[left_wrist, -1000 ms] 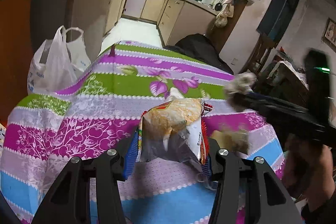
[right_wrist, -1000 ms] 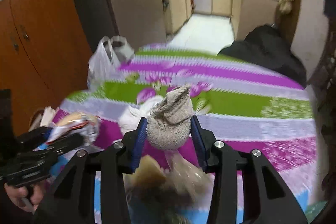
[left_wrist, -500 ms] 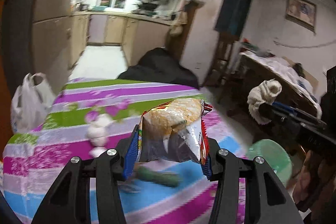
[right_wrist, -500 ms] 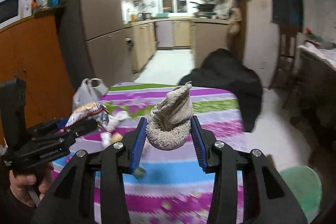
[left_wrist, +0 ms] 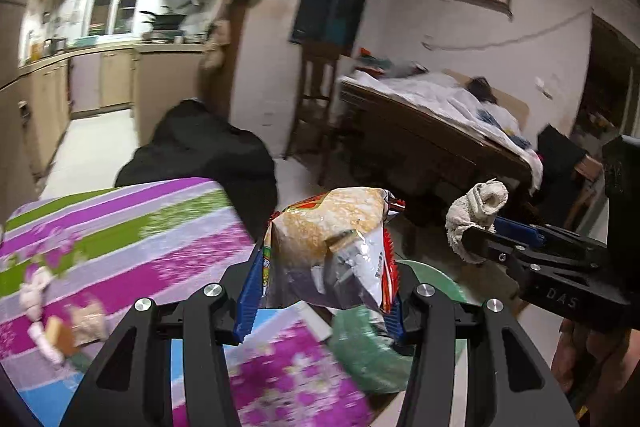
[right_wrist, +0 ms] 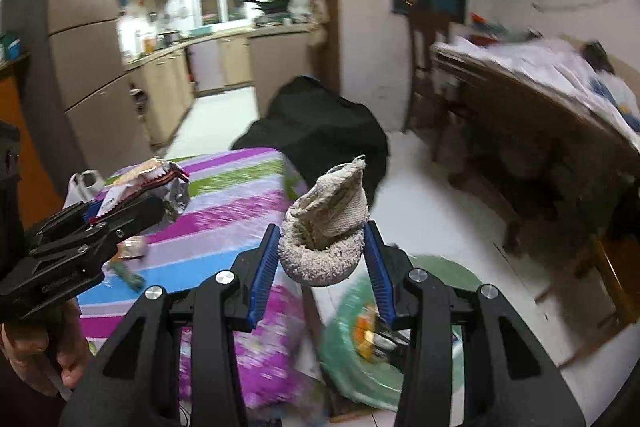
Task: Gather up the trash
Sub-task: 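Carry the chip bag and beige cloth over the green trash bin with both tools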
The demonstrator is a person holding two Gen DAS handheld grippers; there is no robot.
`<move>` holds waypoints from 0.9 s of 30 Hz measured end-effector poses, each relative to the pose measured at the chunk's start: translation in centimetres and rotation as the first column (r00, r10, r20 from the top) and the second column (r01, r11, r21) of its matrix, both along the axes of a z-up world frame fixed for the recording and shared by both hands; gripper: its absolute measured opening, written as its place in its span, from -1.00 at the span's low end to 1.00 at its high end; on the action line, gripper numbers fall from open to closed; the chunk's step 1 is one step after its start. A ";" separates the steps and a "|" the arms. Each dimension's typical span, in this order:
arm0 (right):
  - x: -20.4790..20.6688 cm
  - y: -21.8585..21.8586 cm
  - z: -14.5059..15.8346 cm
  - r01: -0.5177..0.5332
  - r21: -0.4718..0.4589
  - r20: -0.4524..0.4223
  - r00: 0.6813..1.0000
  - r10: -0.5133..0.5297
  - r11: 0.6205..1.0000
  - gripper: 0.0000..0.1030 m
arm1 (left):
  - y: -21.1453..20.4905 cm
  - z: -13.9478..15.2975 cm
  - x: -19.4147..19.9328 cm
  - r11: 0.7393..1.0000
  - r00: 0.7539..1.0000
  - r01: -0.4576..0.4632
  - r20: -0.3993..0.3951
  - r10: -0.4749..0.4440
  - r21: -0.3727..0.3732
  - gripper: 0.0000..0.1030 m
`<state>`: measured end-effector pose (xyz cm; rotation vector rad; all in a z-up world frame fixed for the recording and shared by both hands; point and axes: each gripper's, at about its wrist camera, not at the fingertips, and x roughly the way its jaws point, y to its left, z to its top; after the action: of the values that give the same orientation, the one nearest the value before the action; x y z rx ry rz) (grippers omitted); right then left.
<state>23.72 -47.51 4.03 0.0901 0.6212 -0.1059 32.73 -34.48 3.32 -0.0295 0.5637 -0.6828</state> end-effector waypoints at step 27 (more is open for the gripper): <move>0.9 -13.8 -10.6 0.204 0.161 -0.361 0.923 -0.135 0.966 -0.19 | -20.6 -12.3 5.2 0.934 0.942 0.235 -0.298 -0.151 0.270 -0.01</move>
<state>24.65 -61.29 -6.62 0.3222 0.9778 -0.2327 37.95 -55.12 -8.93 0.2263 0.9434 -0.7853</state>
